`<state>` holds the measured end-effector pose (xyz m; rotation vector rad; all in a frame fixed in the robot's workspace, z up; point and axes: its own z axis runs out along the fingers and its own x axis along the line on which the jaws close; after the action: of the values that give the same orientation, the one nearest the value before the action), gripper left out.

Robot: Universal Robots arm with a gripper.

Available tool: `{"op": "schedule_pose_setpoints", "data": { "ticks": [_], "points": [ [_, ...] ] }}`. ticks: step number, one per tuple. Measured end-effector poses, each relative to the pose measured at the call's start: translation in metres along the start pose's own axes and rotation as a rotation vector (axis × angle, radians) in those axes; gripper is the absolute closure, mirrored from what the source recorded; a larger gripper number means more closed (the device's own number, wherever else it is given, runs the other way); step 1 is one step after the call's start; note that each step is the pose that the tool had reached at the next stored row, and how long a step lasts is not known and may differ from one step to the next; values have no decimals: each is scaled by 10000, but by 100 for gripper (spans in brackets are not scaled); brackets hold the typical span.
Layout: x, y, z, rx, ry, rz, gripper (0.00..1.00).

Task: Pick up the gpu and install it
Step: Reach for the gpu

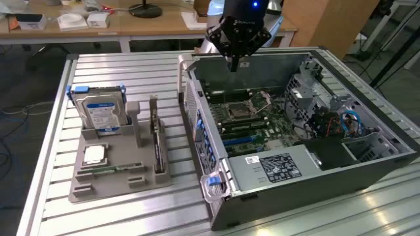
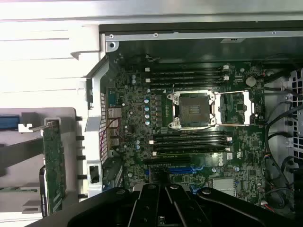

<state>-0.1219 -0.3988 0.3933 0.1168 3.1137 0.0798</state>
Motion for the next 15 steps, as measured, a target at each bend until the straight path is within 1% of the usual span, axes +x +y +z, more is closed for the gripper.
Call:
{"op": "schedule_pose_setpoints", "data": {
  "ticks": [3, 15],
  "points": [
    [0, 0, 0, -18, 1, 0, 89],
    [42, -4, 8, -18, 1, 0, 89]
  ]
}}
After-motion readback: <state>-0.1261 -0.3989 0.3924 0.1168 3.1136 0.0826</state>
